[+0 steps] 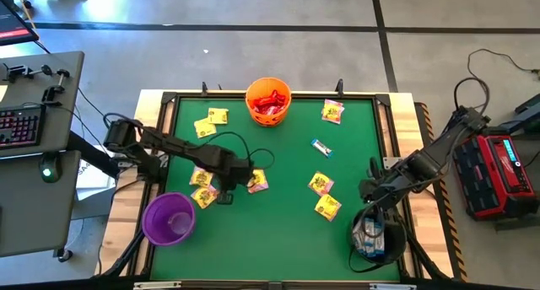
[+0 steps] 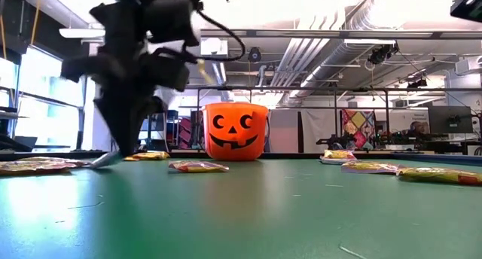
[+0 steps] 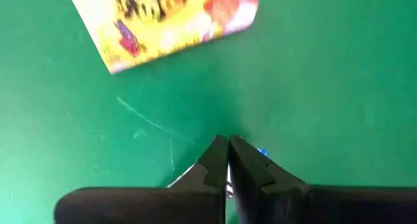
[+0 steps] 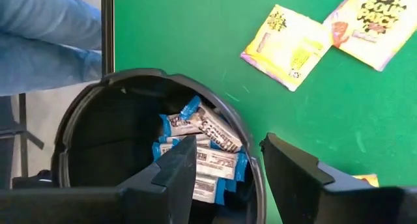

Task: Sort candy by brand, put in halloween buckets
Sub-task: Put the white chocolate bar into the black bucket

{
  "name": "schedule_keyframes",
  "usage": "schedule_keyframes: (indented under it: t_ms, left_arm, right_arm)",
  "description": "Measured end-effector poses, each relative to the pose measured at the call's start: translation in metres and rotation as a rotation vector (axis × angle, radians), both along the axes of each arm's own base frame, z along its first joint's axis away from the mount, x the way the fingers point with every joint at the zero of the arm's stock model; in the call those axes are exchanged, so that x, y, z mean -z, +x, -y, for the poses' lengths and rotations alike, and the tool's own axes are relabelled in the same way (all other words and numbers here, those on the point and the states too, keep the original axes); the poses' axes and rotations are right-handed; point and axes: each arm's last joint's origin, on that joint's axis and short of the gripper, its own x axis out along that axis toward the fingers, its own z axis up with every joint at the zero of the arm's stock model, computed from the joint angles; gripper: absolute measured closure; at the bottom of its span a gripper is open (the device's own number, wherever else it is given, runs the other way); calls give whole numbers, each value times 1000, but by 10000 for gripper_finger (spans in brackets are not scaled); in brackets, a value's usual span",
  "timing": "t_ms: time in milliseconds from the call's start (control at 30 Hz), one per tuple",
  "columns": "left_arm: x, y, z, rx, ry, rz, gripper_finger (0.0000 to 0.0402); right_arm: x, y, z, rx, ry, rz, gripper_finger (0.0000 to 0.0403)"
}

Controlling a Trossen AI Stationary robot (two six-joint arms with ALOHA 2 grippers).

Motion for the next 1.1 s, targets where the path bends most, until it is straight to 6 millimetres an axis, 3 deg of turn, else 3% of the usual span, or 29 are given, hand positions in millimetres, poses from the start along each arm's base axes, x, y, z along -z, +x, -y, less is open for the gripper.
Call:
schedule_keyframes:
  t_ms: [233, 433, 633, 900, 1100]
  left_arm:
    - [-33, 24, -10, -97, -106, 100, 401]
    - [-60, 41, -25, -243, -184, 188, 401]
    - [-88, 58, -41, -373, -254, 323, 401]
    - [-123, 83, -66, -547, -468, 624, 401]
    - [-143, 95, -74, -595, -576, 843, 401]
  right_arm:
    - [-26, -6, 9, 72, -99, 39, 239]
    - [-36, -7, 20, 267, -157, 86, 239]
    - [-41, 8, 28, 438, -218, 267, 242]
    - [-51, 29, 44, 591, -255, 434, 239]
    - [-56, 46, 56, 609, -321, 526, 222]
